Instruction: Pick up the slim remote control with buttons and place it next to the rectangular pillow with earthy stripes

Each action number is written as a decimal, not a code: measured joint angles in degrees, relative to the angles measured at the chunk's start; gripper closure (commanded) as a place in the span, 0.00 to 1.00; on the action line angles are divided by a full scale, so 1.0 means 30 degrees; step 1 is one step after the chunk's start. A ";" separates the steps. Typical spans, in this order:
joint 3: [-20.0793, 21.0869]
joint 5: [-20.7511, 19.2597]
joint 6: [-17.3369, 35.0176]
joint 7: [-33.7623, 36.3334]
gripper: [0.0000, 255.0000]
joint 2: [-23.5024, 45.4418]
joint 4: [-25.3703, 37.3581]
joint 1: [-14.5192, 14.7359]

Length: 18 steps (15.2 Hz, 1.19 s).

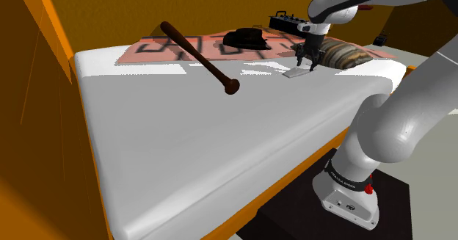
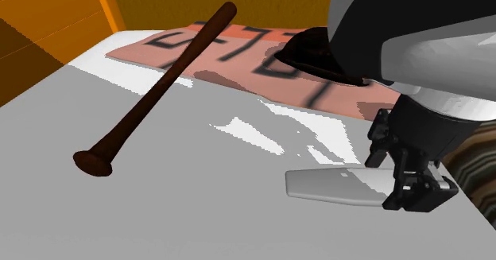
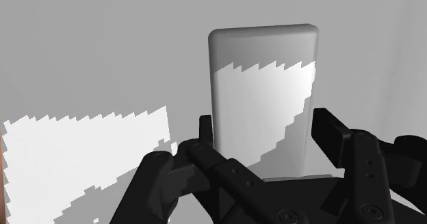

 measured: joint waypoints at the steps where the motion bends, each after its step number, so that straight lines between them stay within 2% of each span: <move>1: 0.0000 -0.0004 0.0011 0.0000 1.00 -0.0004 -0.0016 -0.0002; 3: 0.0008 -0.0012 0.0014 0.0011 1.00 -0.0014 -0.0034 -0.0004; 4: 0.0009 -0.0013 0.0016 0.0012 0.00 -0.0014 -0.0038 -0.0003; 10: 0.0011 -0.0013 0.0017 0.0012 0.00 -0.0013 -0.0046 -0.0001; 14: 0.0537 -0.0087 -0.1987 0.0128 0.00 -0.0512 0.1561 -0.0037; 18: 0.0697 -0.0125 -0.2470 0.0200 0.00 -0.0658 0.1890 -0.0056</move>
